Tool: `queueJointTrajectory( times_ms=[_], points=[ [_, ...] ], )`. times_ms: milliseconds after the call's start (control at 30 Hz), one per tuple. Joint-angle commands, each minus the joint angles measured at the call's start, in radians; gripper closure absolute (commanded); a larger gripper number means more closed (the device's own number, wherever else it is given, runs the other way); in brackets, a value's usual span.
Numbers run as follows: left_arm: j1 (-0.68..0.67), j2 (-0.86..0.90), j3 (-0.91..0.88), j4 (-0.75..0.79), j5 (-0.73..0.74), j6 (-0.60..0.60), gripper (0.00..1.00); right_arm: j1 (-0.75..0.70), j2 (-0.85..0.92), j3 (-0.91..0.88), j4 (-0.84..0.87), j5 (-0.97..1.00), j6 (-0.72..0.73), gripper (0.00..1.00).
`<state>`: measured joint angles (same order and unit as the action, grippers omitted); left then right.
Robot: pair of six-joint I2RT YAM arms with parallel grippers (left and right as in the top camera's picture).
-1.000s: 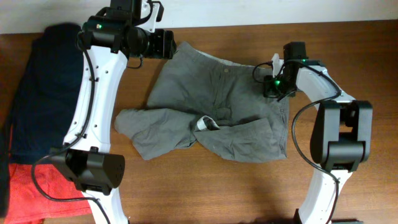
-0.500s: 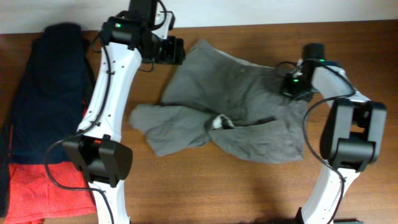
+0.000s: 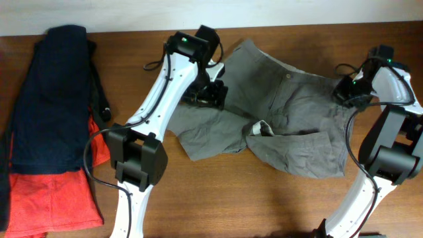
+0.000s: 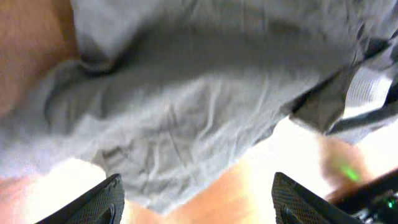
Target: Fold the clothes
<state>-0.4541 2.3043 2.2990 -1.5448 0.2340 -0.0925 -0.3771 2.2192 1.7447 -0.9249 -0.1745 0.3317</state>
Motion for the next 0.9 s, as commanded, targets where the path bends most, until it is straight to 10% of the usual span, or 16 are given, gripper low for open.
queueJointTrajectory(
  times_ms=[0,367,600,867],
  points=[
    [0.003,0.004,-0.005,-0.087,-0.014,0.026,0.24,0.017,0.009,0.019,-0.006,-0.006,-0.013,0.95],
    [-0.038,0.004,-0.254,-0.021,-0.014,0.025,0.39,0.019,0.009,0.019,0.0,-0.019,-0.056,0.96],
    [-0.035,0.004,-0.465,0.124,-0.029,0.012,0.98,0.019,0.009,0.019,0.002,-0.03,-0.073,0.96],
    [0.022,0.004,-0.651,0.166,-0.1,-0.054,0.99,0.019,0.009,0.019,0.005,-0.036,-0.092,0.95]
  ],
)
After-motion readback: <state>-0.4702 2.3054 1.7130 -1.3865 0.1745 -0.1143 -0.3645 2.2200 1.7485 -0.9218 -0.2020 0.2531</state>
